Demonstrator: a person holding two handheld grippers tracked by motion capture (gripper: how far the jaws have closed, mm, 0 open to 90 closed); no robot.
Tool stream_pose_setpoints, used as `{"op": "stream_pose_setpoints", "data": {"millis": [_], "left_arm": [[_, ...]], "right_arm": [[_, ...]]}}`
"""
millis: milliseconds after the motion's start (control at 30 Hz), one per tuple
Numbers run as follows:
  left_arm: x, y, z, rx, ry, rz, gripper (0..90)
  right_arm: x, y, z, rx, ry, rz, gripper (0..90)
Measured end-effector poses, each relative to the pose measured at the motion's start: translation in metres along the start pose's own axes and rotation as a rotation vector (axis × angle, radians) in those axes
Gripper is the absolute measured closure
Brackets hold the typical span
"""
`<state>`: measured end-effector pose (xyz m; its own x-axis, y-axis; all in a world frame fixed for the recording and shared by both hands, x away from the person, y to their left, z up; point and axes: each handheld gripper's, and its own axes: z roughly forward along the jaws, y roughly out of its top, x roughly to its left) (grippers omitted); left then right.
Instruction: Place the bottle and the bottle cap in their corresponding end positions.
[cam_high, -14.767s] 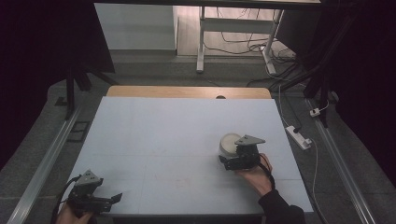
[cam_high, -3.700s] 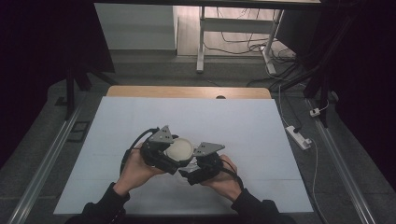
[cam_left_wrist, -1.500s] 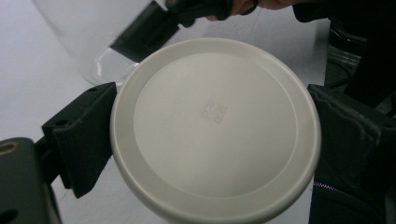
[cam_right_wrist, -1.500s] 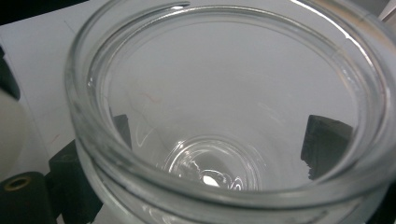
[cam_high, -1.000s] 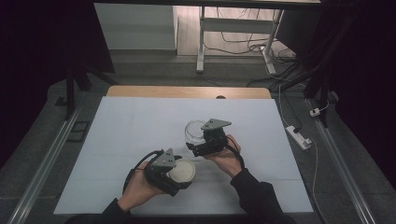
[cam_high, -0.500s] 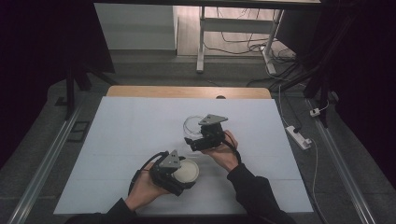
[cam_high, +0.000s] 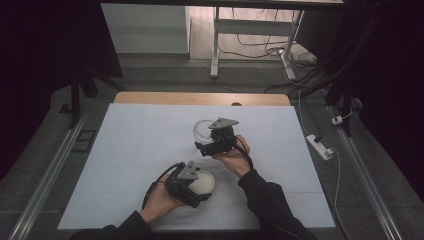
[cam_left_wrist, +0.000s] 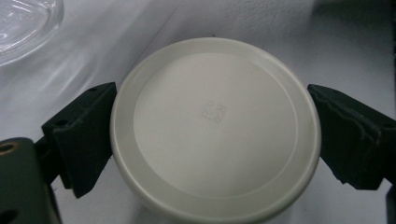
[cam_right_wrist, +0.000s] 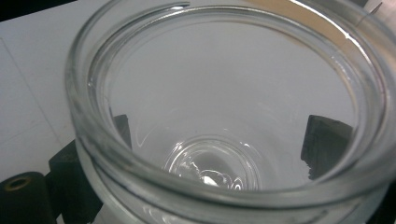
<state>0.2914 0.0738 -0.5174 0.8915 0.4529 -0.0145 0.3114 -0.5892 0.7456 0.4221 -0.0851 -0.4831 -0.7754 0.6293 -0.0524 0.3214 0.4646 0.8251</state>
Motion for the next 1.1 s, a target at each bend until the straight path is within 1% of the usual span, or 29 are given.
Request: {"op": "stream_pose_setpoints", "data": {"millis": [333, 400, 500, 667, 867, 967, 1100], "left_arm": [[0.005, -0.004, 0.013, 0.019, 0.03, 0.002, 7.9], [0.005, -0.004, 0.015, 0.023, 0.028, 0.003, 7.8], [0.005, -0.005, 0.018, 0.034, 0.038, 0.012, 7.8], [0.006, -0.005, 0.022, 0.049, 0.046, 0.011, 7.8], [0.007, -0.006, 0.026, 0.062, 0.051, 0.009, 7.8], [0.008, -0.007, 0.029, 0.078, 0.05, 0.012, 7.8], [0.007, -0.006, 0.03, 0.086, 0.053, 0.015, 7.7]], "right_arm": [[-0.009, 0.0, 0.018, 0.016, -0.025, -0.001, 6.4], [-0.01, 0.0, 0.022, 0.024, -0.028, 0.002, 6.4], [-0.012, -0.002, 0.027, 0.033, -0.036, 0.0, 6.4], [-0.014, -0.004, 0.034, 0.039, -0.049, 0.002, 6.4], [-0.015, -0.005, 0.039, 0.041, -0.048, 0.001, 6.3], [-0.014, -0.005, 0.041, 0.041, -0.043, -0.002, 6.3], [-0.013, -0.006, 0.043, 0.051, -0.037, -0.011, 6.2]]}}
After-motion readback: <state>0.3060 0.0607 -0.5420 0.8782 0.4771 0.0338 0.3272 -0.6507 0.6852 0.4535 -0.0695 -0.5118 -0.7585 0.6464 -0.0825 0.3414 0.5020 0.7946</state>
